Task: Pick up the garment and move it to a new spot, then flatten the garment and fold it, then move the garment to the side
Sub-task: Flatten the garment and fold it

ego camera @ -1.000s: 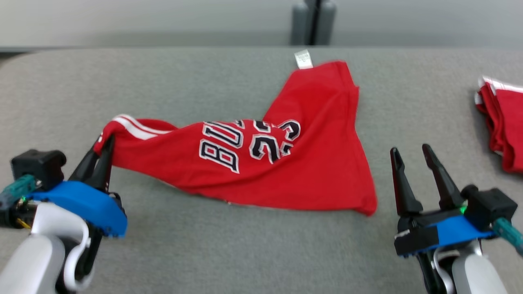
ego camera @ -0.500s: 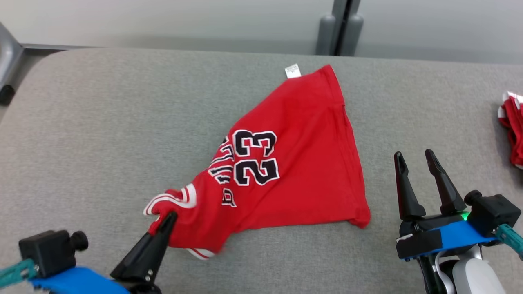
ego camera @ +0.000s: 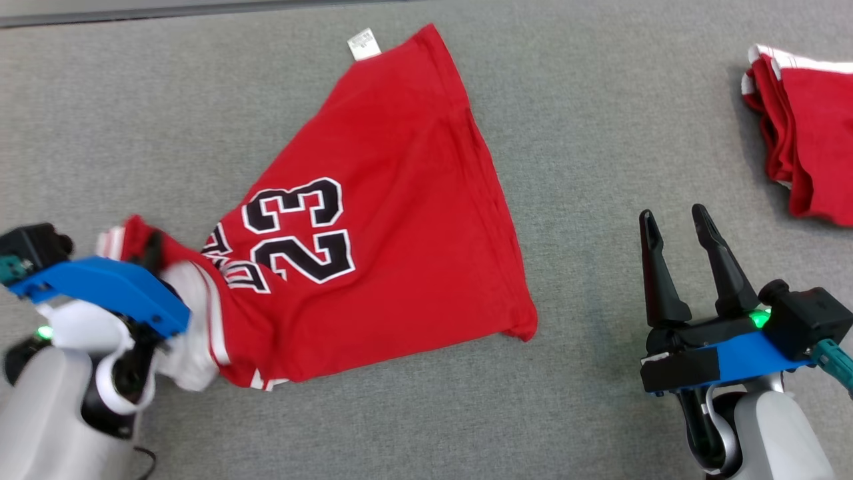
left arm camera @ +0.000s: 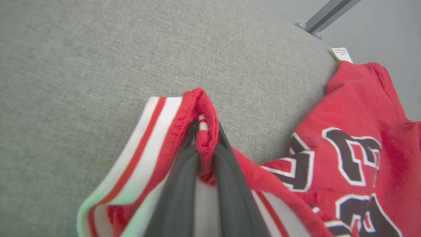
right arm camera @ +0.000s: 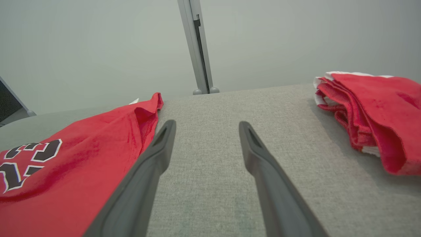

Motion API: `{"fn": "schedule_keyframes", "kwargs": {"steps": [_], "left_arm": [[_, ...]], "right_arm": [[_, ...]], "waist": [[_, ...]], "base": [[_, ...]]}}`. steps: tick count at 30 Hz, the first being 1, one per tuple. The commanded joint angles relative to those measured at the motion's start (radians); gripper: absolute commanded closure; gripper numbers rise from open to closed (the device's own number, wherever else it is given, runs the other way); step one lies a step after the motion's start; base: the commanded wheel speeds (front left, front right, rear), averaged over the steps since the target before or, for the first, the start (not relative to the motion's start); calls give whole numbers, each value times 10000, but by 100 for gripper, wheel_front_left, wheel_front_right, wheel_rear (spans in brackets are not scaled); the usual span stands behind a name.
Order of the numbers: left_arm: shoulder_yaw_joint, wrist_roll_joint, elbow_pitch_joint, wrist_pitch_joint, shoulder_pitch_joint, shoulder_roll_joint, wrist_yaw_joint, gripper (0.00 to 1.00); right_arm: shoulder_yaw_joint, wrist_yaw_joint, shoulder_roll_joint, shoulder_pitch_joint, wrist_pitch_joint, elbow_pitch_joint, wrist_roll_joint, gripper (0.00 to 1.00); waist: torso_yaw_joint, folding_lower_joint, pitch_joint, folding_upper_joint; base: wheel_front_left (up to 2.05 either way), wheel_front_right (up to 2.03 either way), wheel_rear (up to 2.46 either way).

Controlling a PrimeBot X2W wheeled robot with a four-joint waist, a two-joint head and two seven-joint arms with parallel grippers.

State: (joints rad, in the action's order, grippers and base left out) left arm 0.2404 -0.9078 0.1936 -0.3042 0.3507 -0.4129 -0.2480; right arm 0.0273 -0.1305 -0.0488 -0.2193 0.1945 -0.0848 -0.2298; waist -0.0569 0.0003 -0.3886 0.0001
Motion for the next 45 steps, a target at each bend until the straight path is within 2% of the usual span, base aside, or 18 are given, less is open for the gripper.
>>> {"fn": "schedule_keyframes", "kwargs": {"steps": [1,3,7,8,9,13,17,22,26,30,34,42,43,44,45], "left_arm": [[-28,267,389,291,367,-149,-30,100],[-79,556,1205,769,811,-122,-89,100],[-110,904,2261,1631,1491,0,94,100],[-82,955,2416,1802,1554,19,144,84],[-34,1050,2549,1963,1599,45,210,0],[150,1295,2643,2665,1506,110,502,0],[89,1252,2164,3312,926,271,622,0],[201,1545,1226,3552,-84,78,278,0],[458,1541,670,2845,-677,-141,26,0],[936,1658,401,1925,-867,-457,168,0],[1280,1766,549,1015,-726,-742,22,0],[1345,1412,410,88,-679,-917,-81,0],[1352,1365,366,0,-703,-919,-58,3],[1352,1342,313,-58,-720,-936,-51,21],[1365,1289,269,-130,-738,-955,-29,45]], "right_arm": [[-1,-5,-31,-72,37,17,36,0],[10,-5,-32,-101,72,8,39,0],[-44,-5,-32,-150,82,-4,94,0],[-54,-5,-29,-149,73,-6,106,0],[-58,-5,-31,-136,60,-7,123,0],[-42,-5,-31,-30,-12,-40,190,0],[-29,-5,-32,181,-68,-82,243,0],[48,-5,-31,309,-173,-77,219,0],[144,-5,-34,405,-219,-51,103,0],[246,-5,-34,369,-182,-66,29,0],[257,-5,-31,325,-95,-141,-24,0],[235,-5,-31,227,67,-283,-108,0],[221,-5,-32,218,80,-303,-109,0],[210,-5,-32,212,94,-321,-111,0],[216,-5,-32,210,97,-333,-115,0]], "waist": [[-72,-3,-71,-1],[-176,-3,-156,-1],[-175,-3,-154,-1],[-140,-3,-115,-1],[-90,-3,-64,-1],[154,-3,235,-1],[475,-3,687,-1],[821,-3,1178,-1],[926,-3,1311,-1],[874,-3,1280,-1],[718,-3,1208,-1],[469,-3,1107,-1],[465,-3,1103,-1],[466,-3,1099,-1],[470,-3,1098,-1]], "base": [[0,0,0],[0,0,0],[0,0,0],[0,0,0],[0,0,0],[0,0,0],[0,0,0],[0,0,0],[0,0,0],[0,0,0],[0,0,0],[0,0,0],[0,0,0],[0,0,0],[0,0,0]]}}
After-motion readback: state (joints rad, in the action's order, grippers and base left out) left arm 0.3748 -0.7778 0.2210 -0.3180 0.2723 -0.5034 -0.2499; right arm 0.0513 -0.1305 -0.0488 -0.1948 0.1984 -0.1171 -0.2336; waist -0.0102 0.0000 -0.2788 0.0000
